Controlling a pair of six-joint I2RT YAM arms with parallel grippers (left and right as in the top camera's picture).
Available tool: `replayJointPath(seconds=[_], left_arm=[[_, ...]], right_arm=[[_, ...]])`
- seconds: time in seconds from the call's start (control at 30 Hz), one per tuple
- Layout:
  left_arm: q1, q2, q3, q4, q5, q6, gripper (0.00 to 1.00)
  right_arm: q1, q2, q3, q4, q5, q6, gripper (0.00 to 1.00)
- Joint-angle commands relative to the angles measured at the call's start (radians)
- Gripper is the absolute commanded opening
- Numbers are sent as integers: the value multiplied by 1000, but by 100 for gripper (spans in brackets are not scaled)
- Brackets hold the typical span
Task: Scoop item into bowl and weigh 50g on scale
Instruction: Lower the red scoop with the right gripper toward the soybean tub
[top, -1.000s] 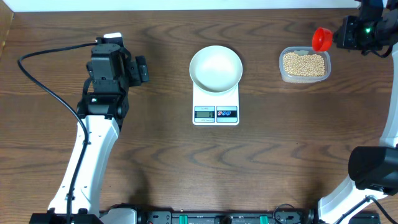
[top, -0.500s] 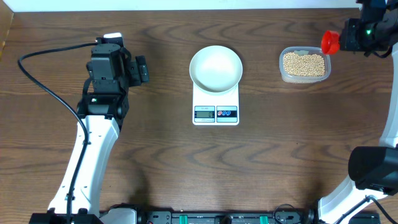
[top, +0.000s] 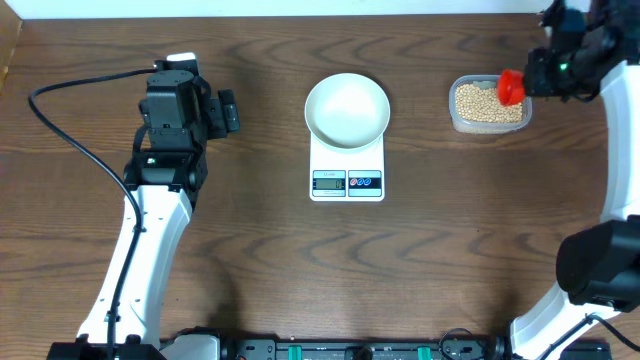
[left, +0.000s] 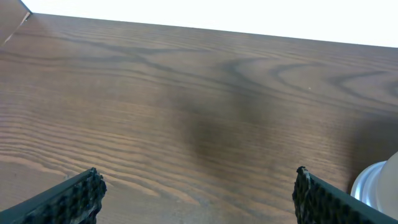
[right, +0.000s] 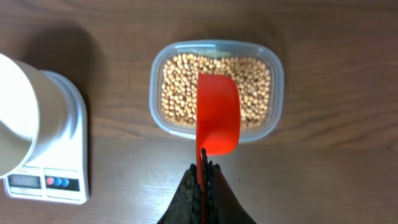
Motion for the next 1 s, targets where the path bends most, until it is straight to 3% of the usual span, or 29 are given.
replayJointPath(seconds=[0.0,0.4,0.97], left_arm=[[4,5,6,1,10,18,98],[4,5,6,1,10,18,98],[4,5,6,1,9,18,98]], right_arm=[[26,9,-51,49,61,1,1],[67,9,-214,197,289,86,1],[67,13,-299,303,265,101,1]])
